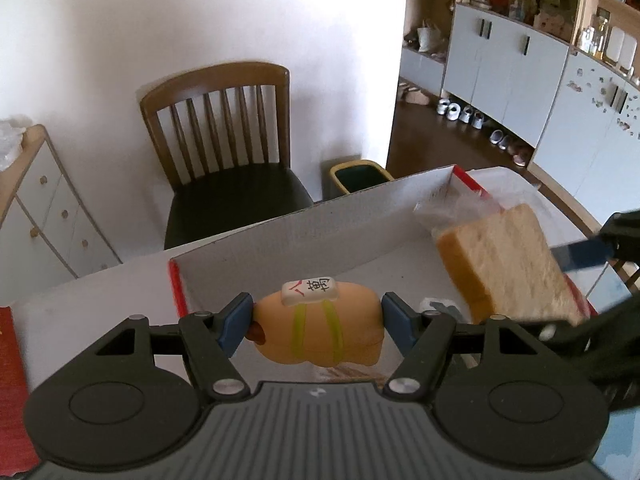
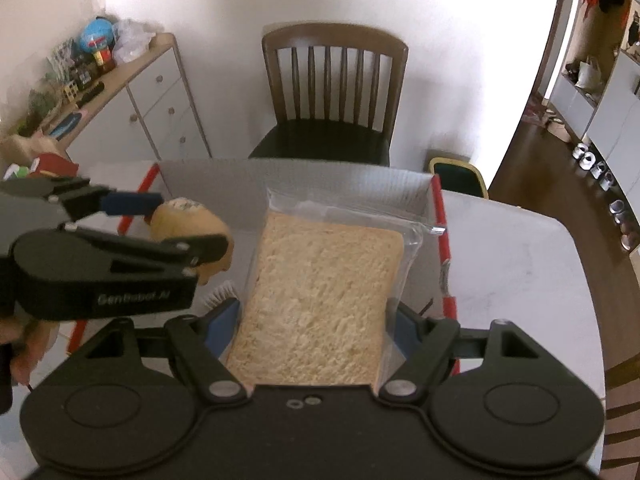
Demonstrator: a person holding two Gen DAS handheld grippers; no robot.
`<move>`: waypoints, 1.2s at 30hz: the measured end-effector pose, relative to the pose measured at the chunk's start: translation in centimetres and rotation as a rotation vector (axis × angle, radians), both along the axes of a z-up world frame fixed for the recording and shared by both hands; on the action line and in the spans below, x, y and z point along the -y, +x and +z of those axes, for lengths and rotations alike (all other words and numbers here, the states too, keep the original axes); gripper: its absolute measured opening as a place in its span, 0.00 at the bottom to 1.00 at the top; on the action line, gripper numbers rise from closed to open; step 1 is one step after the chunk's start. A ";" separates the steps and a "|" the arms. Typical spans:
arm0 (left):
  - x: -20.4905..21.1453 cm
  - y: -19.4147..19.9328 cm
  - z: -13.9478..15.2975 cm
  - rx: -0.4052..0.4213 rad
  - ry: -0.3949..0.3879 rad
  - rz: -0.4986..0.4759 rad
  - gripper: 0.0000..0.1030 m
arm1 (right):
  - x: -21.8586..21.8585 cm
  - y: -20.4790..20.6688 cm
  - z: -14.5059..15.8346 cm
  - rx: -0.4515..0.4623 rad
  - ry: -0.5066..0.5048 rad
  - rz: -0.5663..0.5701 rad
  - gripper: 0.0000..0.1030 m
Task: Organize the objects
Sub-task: 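Lift and carry the toy and bread with both grippers over the red box, then lower toy and bread into the box and open both grippers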
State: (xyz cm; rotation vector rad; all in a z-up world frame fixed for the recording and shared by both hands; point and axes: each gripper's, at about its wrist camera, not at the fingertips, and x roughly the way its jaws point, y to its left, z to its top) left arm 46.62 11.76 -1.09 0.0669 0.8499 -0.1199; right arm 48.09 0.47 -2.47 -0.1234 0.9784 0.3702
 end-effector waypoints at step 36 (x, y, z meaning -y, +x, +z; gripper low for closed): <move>1.0 2.4 -4.3 -0.137 -0.034 0.010 0.70 | 1.9 -2.3 -0.1 0.027 0.048 0.005 0.88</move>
